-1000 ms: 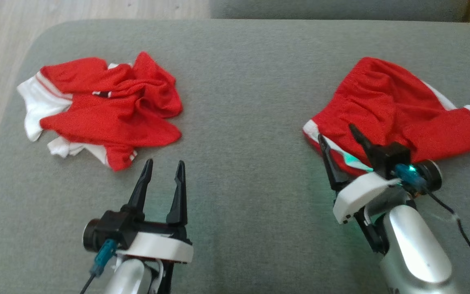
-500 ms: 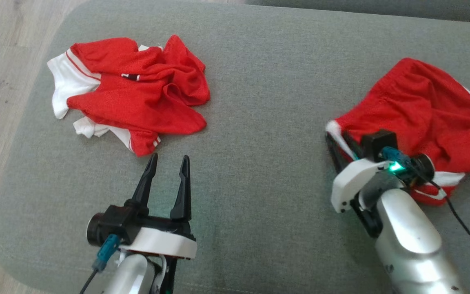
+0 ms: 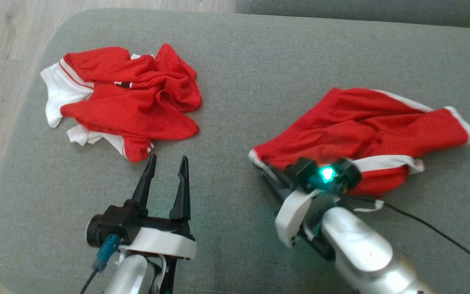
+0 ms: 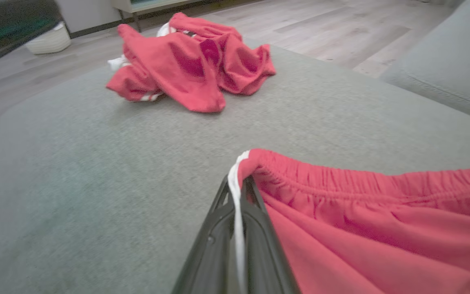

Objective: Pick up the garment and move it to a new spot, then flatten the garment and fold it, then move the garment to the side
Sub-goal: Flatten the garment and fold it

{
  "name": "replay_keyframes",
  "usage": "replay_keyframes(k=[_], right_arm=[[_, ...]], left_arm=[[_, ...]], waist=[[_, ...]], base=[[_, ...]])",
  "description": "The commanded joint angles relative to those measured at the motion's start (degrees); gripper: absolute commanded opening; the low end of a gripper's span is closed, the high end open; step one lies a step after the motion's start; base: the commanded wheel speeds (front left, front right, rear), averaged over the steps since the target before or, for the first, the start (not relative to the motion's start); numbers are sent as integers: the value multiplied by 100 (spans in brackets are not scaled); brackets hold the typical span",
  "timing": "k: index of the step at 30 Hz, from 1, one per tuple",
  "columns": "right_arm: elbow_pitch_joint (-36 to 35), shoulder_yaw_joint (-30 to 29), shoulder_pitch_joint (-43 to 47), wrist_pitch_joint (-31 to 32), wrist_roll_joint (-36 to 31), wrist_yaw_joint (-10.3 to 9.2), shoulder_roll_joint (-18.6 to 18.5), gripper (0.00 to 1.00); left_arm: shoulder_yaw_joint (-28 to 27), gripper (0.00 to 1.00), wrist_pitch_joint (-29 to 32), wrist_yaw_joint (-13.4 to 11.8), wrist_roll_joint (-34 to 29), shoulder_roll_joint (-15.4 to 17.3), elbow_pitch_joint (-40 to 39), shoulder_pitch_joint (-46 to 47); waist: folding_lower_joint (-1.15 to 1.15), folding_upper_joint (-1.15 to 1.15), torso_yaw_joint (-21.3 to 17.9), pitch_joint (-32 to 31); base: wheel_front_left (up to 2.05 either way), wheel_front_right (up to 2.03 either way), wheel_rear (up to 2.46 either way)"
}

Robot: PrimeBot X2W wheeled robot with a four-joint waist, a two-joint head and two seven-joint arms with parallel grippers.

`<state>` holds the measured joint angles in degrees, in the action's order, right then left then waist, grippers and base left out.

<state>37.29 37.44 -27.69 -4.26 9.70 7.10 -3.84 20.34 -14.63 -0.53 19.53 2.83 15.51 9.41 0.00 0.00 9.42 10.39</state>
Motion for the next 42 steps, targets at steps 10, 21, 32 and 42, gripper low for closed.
replay_keyframes(k=[10,21,32,42], right_arm=[[-368,431,29,-248,471,39,96,100],[-1183,-1938,520,-733,466,39,56,100],[-1702,-3730,1754,-430,384,39,93,100],[-1389,-3818,1495,-179,832,39,95,100]], left_arm=[[-243,100,-37,-74,-1,5,-167,84],[-441,100,-37,-75,-98,5,-278,-114],[-418,100,-37,-42,-120,5,-311,-108],[-317,100,-37,5,-91,5,-269,45]], waist=[[0,0,-164,-224],[0,0,-735,-494],[0,0,-1021,-422],[0,0,-822,-151]], base=[[0,0,0],[0,0,0],[0,0,0],[0,0,0]])
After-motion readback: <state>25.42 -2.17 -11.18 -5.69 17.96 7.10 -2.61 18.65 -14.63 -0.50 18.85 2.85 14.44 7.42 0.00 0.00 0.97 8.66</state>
